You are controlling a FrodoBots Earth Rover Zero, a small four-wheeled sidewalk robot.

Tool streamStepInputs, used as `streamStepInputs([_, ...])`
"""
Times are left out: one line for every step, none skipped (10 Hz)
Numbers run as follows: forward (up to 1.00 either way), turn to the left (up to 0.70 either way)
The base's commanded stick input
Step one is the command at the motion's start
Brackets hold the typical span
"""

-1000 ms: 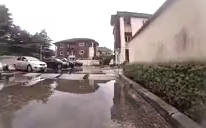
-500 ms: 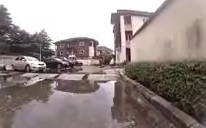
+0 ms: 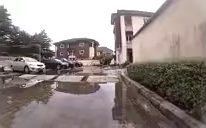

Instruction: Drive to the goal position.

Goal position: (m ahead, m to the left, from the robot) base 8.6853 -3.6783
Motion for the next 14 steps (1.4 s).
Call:
streamStepInputs([0.5, 0.0])
streamStepInputs([0.5, 0.0])
streamStepInputs([0.5, 0.0])
streamStepInputs([0.5, 0.0])
streamStepInputs([0.5, 0.0])
streamStepInputs([0.5, 0.0])
streamStepInputs([0.5, 0.0])
streamStepInputs([0.5, 0.0])
streamStepInputs([0.5, 0.0])
streamStepInputs([0.5, 0.0])
streamStepInputs([0.5, 0.0])
streamStepInputs([0.5, -0.18])
streamStepInputs([0.5, -0.49])
streamStepInputs([0.5, -0.12])
